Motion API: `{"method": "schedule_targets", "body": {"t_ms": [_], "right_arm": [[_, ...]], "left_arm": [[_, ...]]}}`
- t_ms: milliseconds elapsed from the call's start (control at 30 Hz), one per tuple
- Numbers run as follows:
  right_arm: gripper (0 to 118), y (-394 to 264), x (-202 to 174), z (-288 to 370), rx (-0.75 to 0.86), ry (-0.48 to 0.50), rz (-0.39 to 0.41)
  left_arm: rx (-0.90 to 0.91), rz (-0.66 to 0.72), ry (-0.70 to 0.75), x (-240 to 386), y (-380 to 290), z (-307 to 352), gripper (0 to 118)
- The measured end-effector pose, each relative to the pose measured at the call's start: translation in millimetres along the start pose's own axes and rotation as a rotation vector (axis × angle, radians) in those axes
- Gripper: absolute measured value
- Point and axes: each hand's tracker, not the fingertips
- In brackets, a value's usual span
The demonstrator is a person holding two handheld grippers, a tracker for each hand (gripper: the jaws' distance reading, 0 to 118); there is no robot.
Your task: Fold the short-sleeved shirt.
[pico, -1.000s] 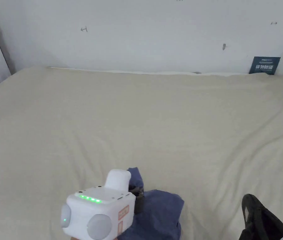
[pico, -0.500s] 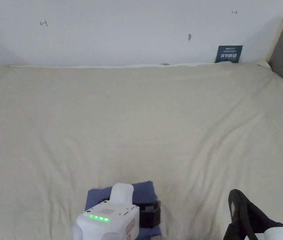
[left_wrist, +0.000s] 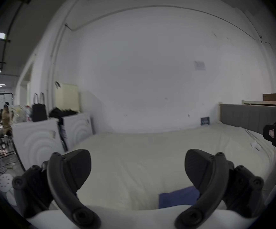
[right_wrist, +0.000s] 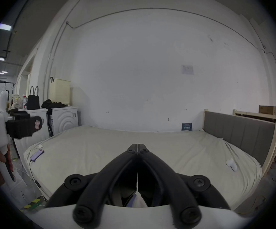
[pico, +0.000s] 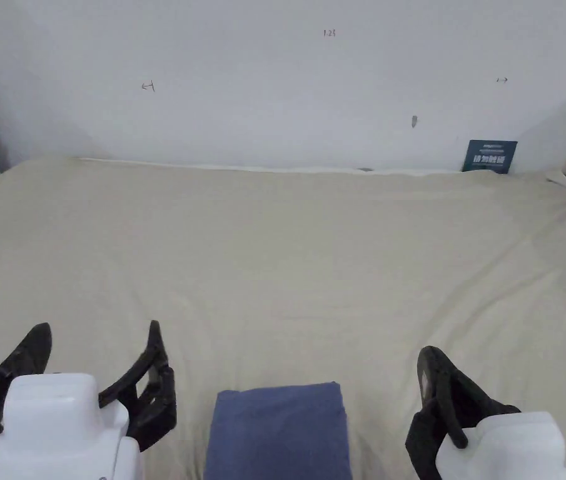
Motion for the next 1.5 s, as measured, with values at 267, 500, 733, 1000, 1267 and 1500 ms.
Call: {"method": "schedule_targets", "body": {"t_ms": [267, 500, 733, 1000, 1267, 1500], "right_arm": [[1, -6.4, -16.2, 19.7, -0.003, 0.034, 0.023], [1, -2.2, -10.4, 18.1, -0.002, 0.023, 0.03], [1, -16.4, 8.1, -14.7, -0.106, 0.115, -0.052], [1, -132.3, 44.2, -168.1, -0.694, 0.528, -0.561], [1, -252.4, 56.9, -243.3, -0.948, 0.787, -0.841], [1, -282.2, 81.6, -248.5, -0.999, 0.693, -0.977]], "left_arm": [[-0.008, 0.025, 0.066, -3.8, -24.8, 30.4, 2], [-0.044, 0.04, 0.027, 2.0, -24.5, 22.0, 2], [-0.115, 0.076, -0.027, 2.3, -34.1, 1.8, 2], [-0.274, 0.15, -0.094, -10.2, -56.8, -30.6, 2], [-0.519, 0.172, -0.229, -22.5, -93.7, -68.5, 2], [-0.71, 0.401, -0.293, -21.0, -137.8, -109.1, 4]]}}
